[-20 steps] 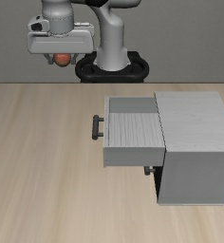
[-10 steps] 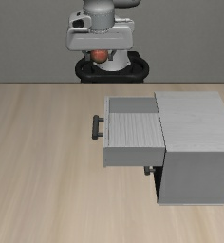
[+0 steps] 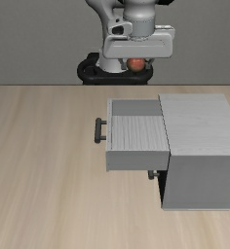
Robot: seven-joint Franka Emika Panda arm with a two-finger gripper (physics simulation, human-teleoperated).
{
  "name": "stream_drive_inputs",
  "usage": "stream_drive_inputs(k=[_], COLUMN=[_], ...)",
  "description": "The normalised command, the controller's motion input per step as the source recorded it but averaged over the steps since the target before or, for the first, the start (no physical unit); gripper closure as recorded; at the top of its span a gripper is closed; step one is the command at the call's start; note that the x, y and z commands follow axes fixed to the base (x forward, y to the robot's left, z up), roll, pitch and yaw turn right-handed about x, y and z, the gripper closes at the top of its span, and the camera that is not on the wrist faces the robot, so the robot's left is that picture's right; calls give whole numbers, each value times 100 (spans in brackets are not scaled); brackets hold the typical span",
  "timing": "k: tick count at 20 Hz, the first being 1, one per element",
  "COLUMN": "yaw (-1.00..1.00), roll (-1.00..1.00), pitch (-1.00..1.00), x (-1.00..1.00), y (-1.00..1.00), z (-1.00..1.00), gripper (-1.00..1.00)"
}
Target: Pick up the peach and place it in the top layer of the cabinet
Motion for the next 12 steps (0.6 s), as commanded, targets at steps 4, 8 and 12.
stream_drive_inputs(k=[4, 8, 12], yaw=[0, 0, 0], roll=[0, 0, 0], pitch=[0, 0, 0], x=[100, 100, 100], y=[0, 0, 0], z=[0, 0, 0], gripper=[100, 100, 100])
